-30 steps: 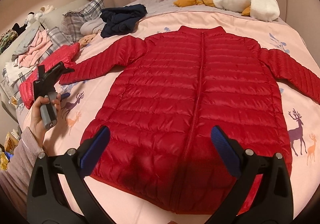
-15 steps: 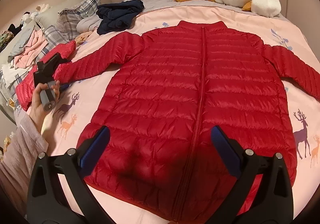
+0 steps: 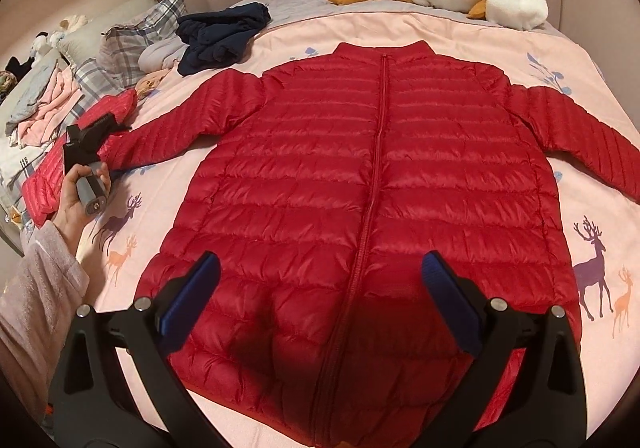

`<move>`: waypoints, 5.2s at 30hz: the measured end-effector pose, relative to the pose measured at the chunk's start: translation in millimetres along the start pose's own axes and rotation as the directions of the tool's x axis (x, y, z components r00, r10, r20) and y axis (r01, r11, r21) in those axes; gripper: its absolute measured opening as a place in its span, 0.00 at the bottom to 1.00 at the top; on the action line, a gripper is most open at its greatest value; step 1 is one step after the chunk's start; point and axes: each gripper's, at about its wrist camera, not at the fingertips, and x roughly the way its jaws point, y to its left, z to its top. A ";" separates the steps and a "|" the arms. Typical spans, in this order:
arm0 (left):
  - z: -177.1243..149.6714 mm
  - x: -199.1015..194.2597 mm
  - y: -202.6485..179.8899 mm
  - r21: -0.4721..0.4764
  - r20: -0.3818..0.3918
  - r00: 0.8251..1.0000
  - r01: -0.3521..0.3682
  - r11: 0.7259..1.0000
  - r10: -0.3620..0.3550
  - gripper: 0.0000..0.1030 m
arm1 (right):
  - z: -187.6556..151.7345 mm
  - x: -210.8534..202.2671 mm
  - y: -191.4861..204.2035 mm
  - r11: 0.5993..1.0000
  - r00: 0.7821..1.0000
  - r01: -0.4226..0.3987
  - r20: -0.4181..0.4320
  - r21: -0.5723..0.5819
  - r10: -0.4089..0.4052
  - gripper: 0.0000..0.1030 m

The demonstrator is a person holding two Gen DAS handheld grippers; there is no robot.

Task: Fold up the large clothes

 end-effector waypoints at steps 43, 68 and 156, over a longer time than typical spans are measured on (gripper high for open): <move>-263.7 -39.9 -244.0 0.846 -0.091 0.996 0.082 0.527 -0.010 0.06 | -40.9 -31.1 -110.6 0.953 0.997 -0.071 0.047 0.296 0.060 0.98; -253.7 -55.2 -142.4 0.647 -0.337 0.941 0.248 0.721 -0.022 0.63 | 56.0 71.4 -140.2 0.867 0.965 -0.224 -0.024 0.444 0.262 0.98; -277.4 75.0 -212.1 0.874 -0.102 0.970 -0.019 0.486 0.221 0.63 | 120.6 149.2 -172.7 0.974 0.975 0.221 -0.049 0.047 -0.219 0.35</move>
